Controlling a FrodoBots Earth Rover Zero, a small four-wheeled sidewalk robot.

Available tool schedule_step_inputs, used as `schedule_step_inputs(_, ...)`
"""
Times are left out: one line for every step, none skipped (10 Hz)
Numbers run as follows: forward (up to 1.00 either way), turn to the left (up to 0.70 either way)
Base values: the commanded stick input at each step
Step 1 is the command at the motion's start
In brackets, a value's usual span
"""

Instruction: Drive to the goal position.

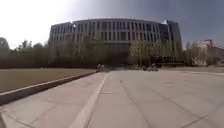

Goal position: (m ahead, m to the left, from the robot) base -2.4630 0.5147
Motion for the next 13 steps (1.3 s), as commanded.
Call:
schedule_step_inputs(0.70, 0.00)
schedule_step_inputs(0.70, 0.00)
schedule_step_inputs(0.70, 0.00)
schedule_step_inputs(0.70, 0.00)
schedule_step_inputs(0.70, 0.00)
schedule_step_inputs(0.70, 0.00)
schedule_step_inputs(0.70, 0.00)
schedule_step_inputs(0.70, 0.07)
schedule_step_inputs(0.70, 0.26)
schedule_step_inputs(0.70, 0.35)
schedule_step_inputs(0.70, 0.34)
schedule_step_inputs(0.70, 0.09)
schedule_step_inputs(0.70, 0.00)
